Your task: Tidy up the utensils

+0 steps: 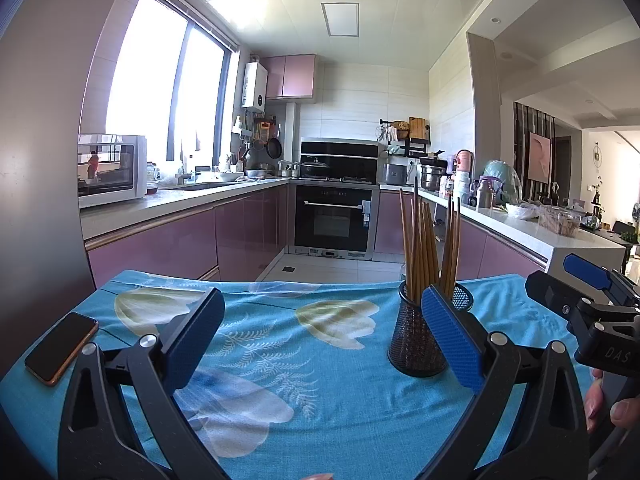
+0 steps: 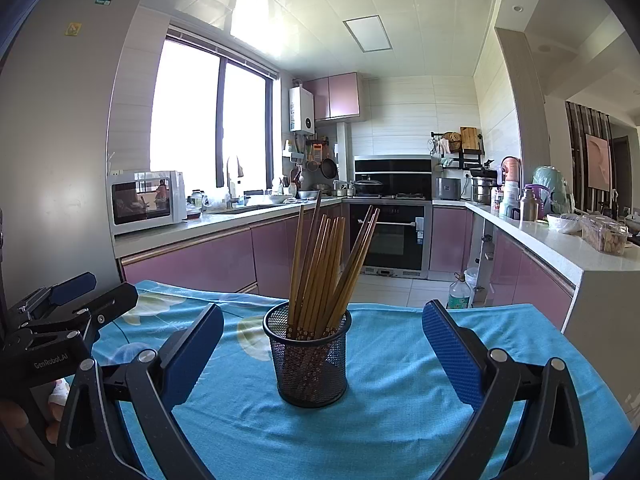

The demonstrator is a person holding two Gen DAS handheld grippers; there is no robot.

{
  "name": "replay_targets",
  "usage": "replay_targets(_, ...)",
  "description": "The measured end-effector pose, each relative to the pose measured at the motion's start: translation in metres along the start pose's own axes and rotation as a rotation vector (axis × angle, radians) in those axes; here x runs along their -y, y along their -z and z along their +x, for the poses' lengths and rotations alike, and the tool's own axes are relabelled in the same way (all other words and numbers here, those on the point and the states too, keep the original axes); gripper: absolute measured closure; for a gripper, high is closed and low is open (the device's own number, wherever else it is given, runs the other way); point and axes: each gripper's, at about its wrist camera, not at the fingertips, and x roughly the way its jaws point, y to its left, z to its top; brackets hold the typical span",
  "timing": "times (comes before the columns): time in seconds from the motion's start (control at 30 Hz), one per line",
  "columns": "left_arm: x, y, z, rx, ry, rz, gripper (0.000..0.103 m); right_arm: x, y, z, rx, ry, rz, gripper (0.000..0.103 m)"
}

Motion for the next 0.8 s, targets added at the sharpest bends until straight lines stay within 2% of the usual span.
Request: replay_targets(0.8, 0.0011, 0.0036, 0.0000, -0.002, 0.001, 0.003, 0.006, -0.0011, 0.0021, 0.0005, 0.000, 0.001, 0.004, 0.007)
